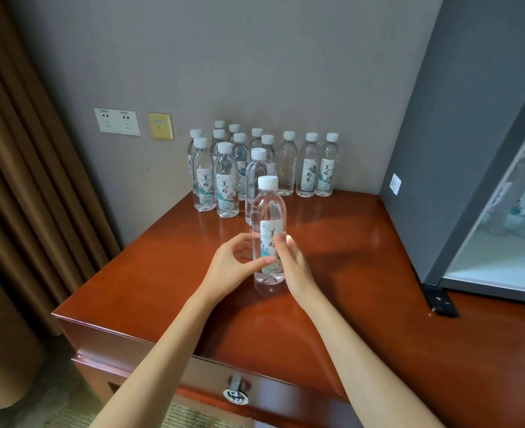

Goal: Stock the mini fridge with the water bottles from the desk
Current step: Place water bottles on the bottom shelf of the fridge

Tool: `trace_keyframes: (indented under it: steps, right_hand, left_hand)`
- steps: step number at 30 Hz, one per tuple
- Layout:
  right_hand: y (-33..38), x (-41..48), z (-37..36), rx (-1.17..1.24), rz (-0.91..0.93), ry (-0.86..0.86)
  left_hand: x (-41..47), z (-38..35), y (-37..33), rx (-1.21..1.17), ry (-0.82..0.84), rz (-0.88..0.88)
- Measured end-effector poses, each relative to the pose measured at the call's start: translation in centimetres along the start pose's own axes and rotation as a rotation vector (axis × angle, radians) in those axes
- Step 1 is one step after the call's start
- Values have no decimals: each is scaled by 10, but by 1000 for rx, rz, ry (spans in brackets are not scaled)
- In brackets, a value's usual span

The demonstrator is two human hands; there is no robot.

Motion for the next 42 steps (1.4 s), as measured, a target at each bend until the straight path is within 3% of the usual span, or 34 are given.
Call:
trace_keyframes:
  steps: [7, 24, 35, 42]
  right_hand:
    - [0, 0, 7, 20, -52, -10]
    - [-10, -2, 6, 20, -106, -33]
    - [-2, -15, 12, 75, -86, -74]
    - [14, -37, 36, 60, 40, -125]
  left_hand:
    - [-1, 6, 5, -58, -106, 54]
    - [-1, -1, 15, -237, -69, 166]
    - [-21, -21, 10, -281, -207, 214]
    - [-44, -56, -24, -268, -266, 61]
Point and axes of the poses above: each hand's wrist, its own x-axis towards the middle knuckle, its own z-axis out of the back of the hand, y = z × x, the point moved 7 cm from there along x, towards the middle knuckle, and after that the axes turned 1 degree about -x, right-handed, at the moved point
